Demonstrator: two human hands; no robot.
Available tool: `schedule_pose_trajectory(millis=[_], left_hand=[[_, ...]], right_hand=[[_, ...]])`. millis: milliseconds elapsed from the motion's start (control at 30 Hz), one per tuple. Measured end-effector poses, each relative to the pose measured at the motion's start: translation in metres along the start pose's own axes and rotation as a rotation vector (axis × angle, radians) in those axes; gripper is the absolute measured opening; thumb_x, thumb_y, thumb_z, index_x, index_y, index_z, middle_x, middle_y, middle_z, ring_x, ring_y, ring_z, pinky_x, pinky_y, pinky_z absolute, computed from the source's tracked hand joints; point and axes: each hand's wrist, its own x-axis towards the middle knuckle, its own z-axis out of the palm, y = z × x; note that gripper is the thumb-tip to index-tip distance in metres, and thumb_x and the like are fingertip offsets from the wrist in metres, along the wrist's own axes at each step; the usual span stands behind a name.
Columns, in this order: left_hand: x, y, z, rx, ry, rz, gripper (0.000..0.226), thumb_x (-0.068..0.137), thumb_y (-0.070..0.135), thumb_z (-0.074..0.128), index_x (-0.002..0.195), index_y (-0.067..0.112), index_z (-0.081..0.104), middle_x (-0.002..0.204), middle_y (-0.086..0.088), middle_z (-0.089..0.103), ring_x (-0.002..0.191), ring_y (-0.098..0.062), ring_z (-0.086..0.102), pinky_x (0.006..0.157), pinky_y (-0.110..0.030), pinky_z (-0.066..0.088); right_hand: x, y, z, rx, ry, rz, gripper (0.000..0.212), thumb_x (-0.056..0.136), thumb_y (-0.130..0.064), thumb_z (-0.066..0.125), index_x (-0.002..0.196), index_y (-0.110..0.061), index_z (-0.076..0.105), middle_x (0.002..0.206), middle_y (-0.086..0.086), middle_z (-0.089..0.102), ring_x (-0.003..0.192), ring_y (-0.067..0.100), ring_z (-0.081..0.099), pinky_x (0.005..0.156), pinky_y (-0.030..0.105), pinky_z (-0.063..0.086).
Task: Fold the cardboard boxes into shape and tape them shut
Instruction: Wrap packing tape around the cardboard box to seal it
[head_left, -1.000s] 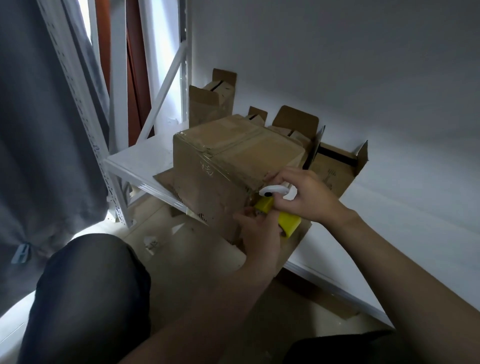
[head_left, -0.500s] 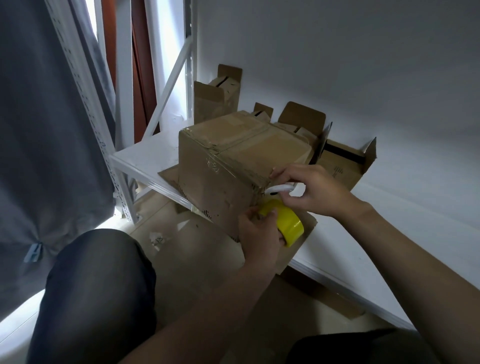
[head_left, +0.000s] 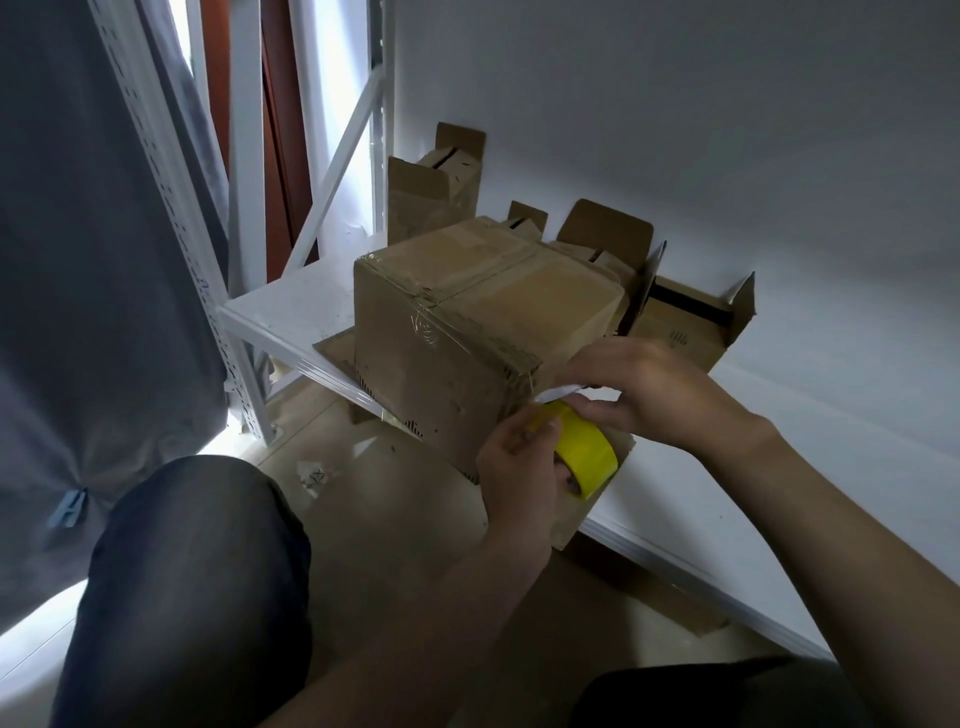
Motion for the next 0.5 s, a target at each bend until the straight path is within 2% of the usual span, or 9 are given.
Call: schedule_pose_trajectory(millis=[167, 333, 500], left_hand=[[0.002, -0.002, -0.001, 0.04, 0.009, 0.055, 0.016, 0.086, 0.029, 0.075, 0.099, 0.039, 0.077, 0.102, 0.012, 0.074, 0.105, -0.016, 0.069, 0.092, -0.052, 0.058], [0.006, -0.002, -0.004, 0.06, -0.025, 0.088, 0.016, 0.088, 0.029, 0.073, 0.096, 0.043, 0.076, 0.1, 0.014, 0.074, 0.104, -0.012, 0.068, 0.092, -0.046, 0.057], [0.012, -0.002, -0.004, 0.093, -0.01, 0.103, 0.015, 0.087, 0.029, 0.074, 0.092, 0.044, 0.077, 0.098, 0.013, 0.075, 0.102, -0.011, 0.068, 0.083, -0.034, 0.056]], right_hand=[[0.008, 0.001, 0.002, -0.044, -0.035, -0.072, 0.025, 0.089, -0.018, 0.076, 0.113, -0.013, 0.077, 0.112, 0.003, 0.075, 0.1, 0.02, 0.07, 0.082, 0.033, 0.058], [0.017, 0.0, 0.005, -0.092, -0.087, -0.084, 0.022, 0.096, -0.026, 0.066, 0.111, -0.015, 0.077, 0.104, 0.005, 0.075, 0.092, 0.026, 0.071, 0.064, 0.044, 0.058], [0.022, 0.001, 0.001, -0.164, -0.107, -0.072, 0.016, 0.092, -0.019, 0.073, 0.108, -0.019, 0.078, 0.099, 0.002, 0.074, 0.088, 0.026, 0.07, 0.053, 0.041, 0.055]])
